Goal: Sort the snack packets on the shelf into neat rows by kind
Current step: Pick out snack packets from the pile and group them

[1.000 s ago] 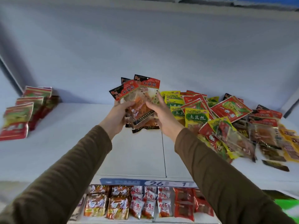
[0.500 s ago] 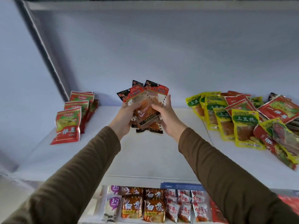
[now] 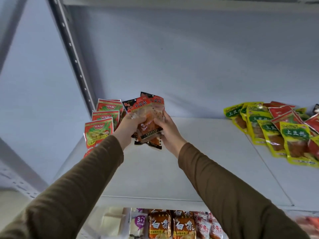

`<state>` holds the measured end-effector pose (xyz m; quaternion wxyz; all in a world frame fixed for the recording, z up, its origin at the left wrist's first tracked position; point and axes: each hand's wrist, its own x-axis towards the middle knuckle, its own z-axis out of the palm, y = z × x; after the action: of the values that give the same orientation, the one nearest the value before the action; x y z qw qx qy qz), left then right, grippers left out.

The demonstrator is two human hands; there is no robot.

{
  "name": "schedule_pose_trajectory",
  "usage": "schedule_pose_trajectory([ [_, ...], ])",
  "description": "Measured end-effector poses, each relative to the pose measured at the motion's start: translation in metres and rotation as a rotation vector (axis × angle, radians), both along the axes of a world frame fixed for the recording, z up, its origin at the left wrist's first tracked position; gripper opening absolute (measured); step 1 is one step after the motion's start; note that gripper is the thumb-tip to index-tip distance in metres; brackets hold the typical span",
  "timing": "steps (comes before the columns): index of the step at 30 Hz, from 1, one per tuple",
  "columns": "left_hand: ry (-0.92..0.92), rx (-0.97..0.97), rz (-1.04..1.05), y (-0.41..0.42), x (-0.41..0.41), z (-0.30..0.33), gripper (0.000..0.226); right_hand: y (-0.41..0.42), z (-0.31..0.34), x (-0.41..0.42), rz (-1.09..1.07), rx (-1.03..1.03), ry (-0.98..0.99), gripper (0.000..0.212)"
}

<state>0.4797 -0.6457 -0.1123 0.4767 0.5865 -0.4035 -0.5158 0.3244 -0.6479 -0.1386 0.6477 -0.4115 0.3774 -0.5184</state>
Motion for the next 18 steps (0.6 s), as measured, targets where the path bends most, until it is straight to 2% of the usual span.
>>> schedule_pose_trajectory([
  [5,-0.165,-0.03,0.143,-0.018,0.017,-0.015,0.059,-0.012,-0.015,0.025,0.022,0.057,-0.086,0.055],
  [10,-0.237,-0.068,0.174,-0.034,0.026,-0.031,0.04,-0.02,-0.022,0.042,-0.017,0.144,-0.092,0.04],
  [14,-0.225,-0.128,0.137,-0.039,0.036,-0.038,0.086,-0.024,-0.026,0.058,-0.05,0.094,0.015,0.034],
  [16,-0.236,-0.136,0.081,-0.043,0.039,-0.04,0.091,-0.024,-0.029,0.068,-0.114,0.058,0.084,0.044],
  [18,-0.244,-0.084,0.007,-0.047,0.042,-0.04,0.098,-0.022,-0.032,0.076,-0.205,0.039,0.18,0.063],
])
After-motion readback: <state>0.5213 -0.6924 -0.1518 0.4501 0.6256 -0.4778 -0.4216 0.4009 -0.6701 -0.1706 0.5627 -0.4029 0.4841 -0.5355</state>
